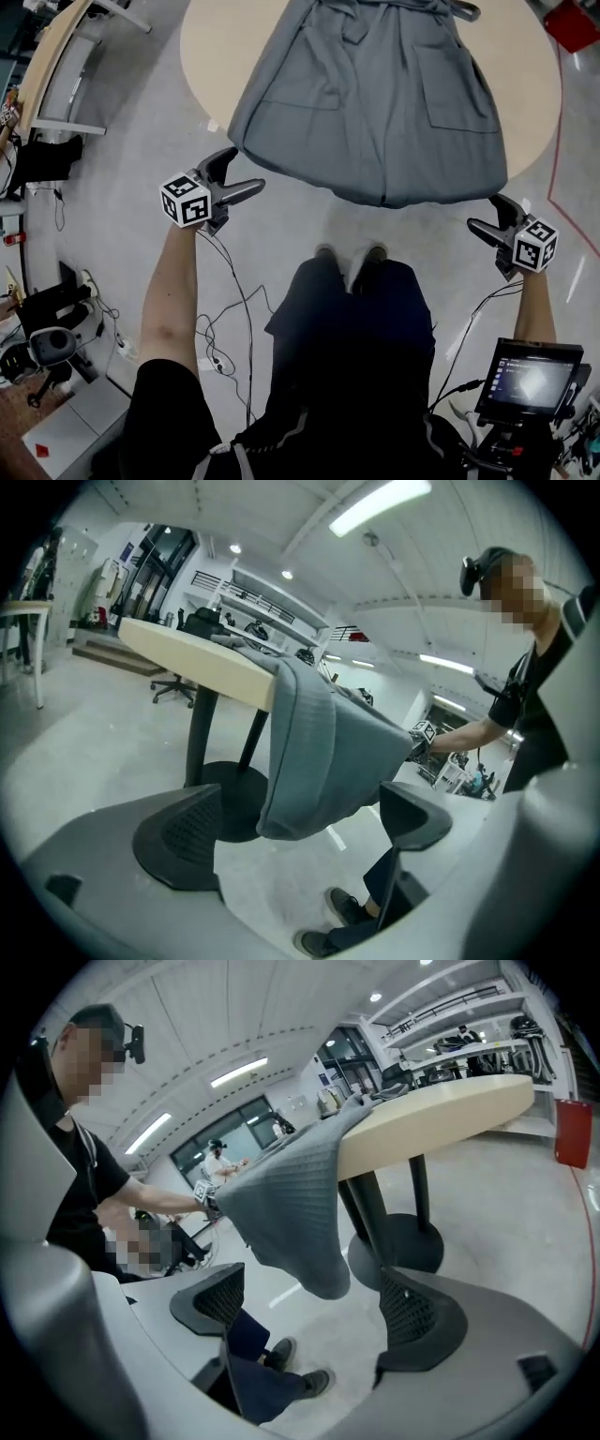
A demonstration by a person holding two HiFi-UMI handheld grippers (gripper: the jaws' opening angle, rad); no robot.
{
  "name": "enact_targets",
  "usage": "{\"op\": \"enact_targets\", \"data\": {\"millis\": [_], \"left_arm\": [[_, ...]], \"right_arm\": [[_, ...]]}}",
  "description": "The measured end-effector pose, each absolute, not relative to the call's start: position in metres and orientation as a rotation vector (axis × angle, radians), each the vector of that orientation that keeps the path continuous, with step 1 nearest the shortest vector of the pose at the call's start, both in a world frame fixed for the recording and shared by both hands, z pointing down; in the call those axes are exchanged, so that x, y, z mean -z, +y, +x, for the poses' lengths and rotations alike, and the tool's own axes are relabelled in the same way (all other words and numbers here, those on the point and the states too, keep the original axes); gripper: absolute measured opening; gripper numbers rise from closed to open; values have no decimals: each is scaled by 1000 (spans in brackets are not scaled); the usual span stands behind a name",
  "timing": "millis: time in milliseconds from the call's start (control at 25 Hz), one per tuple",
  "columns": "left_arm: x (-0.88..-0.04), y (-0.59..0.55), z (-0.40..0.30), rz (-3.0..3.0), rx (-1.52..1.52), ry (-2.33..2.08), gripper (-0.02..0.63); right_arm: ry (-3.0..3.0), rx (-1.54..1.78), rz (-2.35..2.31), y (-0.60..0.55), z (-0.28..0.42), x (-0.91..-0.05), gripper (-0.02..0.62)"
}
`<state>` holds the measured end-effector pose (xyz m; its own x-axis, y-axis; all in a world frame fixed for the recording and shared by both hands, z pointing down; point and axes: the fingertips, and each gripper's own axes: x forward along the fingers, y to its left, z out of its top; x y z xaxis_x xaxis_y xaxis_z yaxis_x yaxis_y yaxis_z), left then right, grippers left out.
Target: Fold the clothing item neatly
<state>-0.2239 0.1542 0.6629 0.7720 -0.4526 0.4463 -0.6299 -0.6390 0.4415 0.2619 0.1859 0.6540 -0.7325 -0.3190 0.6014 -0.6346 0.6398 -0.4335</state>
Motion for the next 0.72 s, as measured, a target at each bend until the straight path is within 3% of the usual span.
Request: {"op": "enact_targets", "data": {"millis": [280,320,400,440,720], "left_arm": [[-712,148,-176,2485,-469,-515,499],[-702,155,-174,2491,-458,-492,414],[-668,178,-165,2487,-410,-456,38],[-649,190,-155,2472,-373,-435,9],[-602,223,-137,2370,-326,-449,9]], "right_arm": [[-2534,-866,614,159,220,-699,420],[-2553,-887,577,161,213,-691,416],[-2554,-938,562,175,210,-666,79],[-2538,-970,573,186,215,-653,55],[-2506,-1161,621,205,214,-600,35]]}}
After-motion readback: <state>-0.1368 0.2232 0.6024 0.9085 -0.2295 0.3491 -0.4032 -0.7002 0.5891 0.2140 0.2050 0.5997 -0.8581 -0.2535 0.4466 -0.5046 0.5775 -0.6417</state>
